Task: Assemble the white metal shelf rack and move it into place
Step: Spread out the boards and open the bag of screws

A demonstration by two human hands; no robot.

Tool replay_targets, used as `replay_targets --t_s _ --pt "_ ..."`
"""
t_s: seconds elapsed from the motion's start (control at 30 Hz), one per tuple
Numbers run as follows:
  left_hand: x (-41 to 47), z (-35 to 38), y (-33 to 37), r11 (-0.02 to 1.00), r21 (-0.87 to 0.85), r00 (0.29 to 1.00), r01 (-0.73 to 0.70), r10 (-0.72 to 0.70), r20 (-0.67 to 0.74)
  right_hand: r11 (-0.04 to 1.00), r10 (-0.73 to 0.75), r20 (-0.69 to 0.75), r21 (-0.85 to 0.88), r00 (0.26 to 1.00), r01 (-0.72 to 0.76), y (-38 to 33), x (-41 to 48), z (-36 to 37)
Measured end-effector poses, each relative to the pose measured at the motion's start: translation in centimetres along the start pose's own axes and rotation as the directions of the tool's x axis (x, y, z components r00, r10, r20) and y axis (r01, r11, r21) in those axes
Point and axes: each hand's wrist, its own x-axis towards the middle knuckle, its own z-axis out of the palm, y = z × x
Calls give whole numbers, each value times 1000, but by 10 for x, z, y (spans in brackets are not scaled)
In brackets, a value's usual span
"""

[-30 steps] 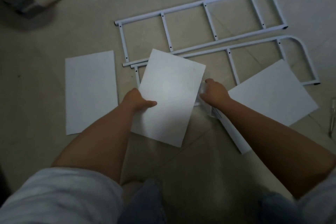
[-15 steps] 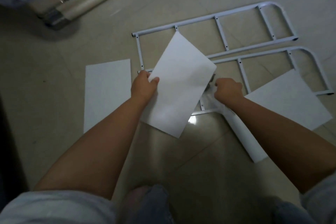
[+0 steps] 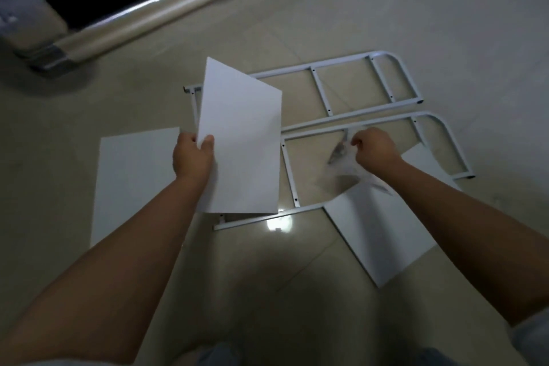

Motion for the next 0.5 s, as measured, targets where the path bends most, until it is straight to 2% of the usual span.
replay_targets --t_s 0.17,0.37,0.43,0.5 --pt "-21 49 30 996 -83 991 -19 30 133 982 184 -41 55 982 -181 47 -8 -28" --pt "-69 144 80 995 -47 930 -92 102 352 935 354 -163 96 921 -342 135 -27 -53" --pt "-85 167 91 992 -14 907 -125 120 404 898 426 -157 192 891 -395 166 -29 -58" --pt "-96 183 96 986 21 886 -168 142 442 788 530 -78 412 844 -457 193 -27 -64"
